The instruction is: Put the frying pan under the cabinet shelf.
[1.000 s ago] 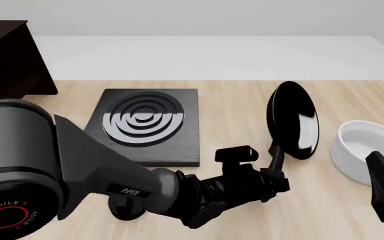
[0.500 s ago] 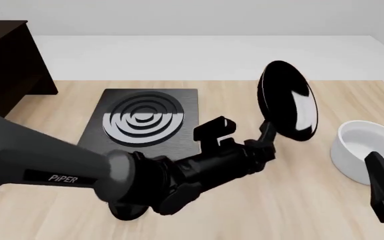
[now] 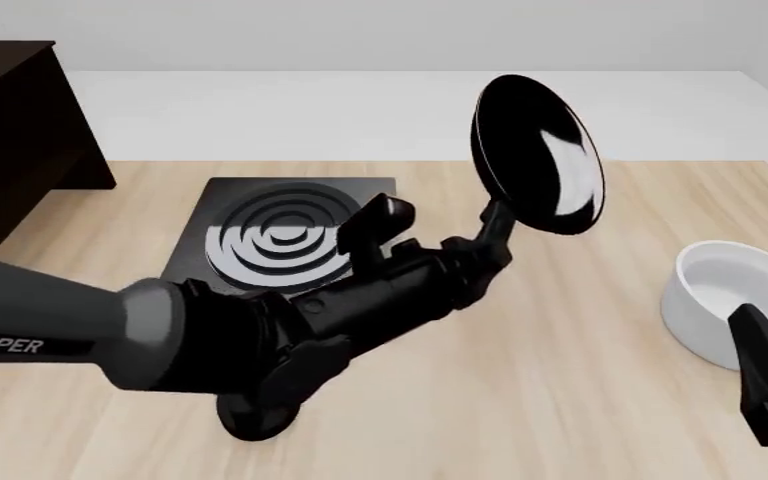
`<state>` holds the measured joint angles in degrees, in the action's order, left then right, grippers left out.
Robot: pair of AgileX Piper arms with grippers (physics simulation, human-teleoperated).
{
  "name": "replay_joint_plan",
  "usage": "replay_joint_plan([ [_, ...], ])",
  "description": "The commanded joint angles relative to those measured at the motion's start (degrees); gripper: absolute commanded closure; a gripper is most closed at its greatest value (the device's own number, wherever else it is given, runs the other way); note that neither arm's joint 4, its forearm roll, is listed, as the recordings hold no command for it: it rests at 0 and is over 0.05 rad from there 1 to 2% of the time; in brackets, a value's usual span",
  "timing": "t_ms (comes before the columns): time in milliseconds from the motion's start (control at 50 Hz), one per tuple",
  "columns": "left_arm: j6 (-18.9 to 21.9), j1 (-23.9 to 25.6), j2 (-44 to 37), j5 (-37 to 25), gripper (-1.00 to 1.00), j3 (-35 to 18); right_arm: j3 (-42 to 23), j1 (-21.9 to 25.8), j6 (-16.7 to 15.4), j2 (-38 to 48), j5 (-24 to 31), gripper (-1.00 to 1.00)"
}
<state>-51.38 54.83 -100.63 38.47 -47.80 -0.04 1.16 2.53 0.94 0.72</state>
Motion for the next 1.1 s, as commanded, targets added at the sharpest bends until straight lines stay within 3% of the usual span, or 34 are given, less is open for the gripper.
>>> replay_joint_plan([
  [20, -0.8, -1.4, 3.5, 2.5, 1.00, 1.0, 0.0, 0.1, -0.1, 0.2, -0.1, -1.00],
  [540, -3.5, -10.1, 9.9, 4.3, 1.00, 5.2, 0.0, 0.2, -0.2, 0.8, -0.4, -1.00],
  [900, -8.5, -17.2, 11.8, 8.2, 1.00, 8.4, 0.0, 0.0, 0.1, 0.6, -0.4, -1.00],
  [1100, -13.5, -20.3, 11.2, 11.5, 1.00, 10.6, 0.0, 0.1, 0.1, 0.8, -0.5, -1.00],
])
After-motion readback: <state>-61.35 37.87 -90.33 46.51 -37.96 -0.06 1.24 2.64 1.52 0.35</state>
